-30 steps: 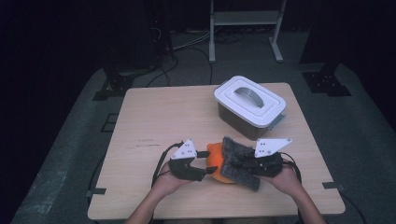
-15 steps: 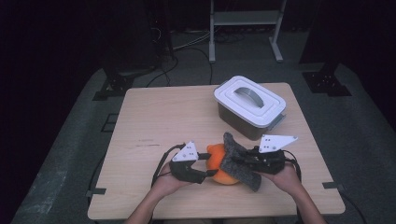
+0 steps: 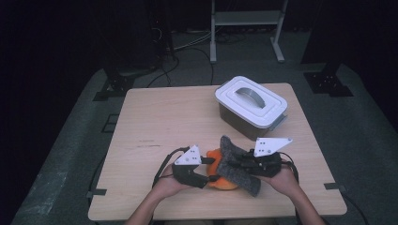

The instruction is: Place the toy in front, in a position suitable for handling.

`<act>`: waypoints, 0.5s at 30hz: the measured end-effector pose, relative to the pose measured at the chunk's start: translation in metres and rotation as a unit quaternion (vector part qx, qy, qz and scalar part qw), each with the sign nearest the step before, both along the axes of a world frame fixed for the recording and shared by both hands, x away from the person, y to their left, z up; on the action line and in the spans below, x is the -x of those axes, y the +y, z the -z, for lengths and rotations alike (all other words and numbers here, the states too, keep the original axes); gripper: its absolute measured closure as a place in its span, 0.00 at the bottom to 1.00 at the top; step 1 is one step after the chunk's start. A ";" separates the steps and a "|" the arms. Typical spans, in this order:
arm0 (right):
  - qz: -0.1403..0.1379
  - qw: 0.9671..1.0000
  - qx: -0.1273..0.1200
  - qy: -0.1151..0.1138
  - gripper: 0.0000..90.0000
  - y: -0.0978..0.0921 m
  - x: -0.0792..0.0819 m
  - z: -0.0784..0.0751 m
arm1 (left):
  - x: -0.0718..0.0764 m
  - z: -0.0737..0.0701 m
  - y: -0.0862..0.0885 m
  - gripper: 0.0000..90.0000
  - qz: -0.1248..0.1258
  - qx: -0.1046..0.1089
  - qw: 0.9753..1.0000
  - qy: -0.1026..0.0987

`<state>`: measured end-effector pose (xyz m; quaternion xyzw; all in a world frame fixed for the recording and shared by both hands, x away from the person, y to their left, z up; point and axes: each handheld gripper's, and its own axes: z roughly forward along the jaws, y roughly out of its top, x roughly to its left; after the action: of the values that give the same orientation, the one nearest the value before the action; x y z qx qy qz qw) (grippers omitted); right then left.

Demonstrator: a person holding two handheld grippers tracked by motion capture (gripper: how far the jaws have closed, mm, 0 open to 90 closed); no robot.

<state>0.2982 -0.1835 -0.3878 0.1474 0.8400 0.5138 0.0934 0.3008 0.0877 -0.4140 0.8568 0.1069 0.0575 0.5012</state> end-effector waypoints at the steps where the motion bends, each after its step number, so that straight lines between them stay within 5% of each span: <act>1: 0.001 1.000 0.003 0.004 0.85 0.000 -0.001 0.002 | 0.000 -0.001 0.001 0.43 -0.002 -0.001 1.000 -0.002; 5: -0.003 1.000 0.009 0.012 0.85 -0.004 -0.003 0.006 | -0.005 -0.003 0.004 0.29 -0.043 0.008 0.999 0.000; 9: -0.017 1.000 0.010 0.022 0.85 -0.004 -0.001 0.005 | -0.002 0.002 0.001 0.33 -0.027 0.001 1.000 -0.004; 15: -0.010 1.000 0.000 0.009 0.85 -0.003 0.000 -0.002 | 0.001 0.002 0.002 0.36 0.001 -0.006 1.000 -0.013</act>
<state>0.2978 -0.1870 -0.3853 0.1437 0.8422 0.5132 0.0813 0.2997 0.0900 -0.4157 0.8592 0.0992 0.0693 0.4971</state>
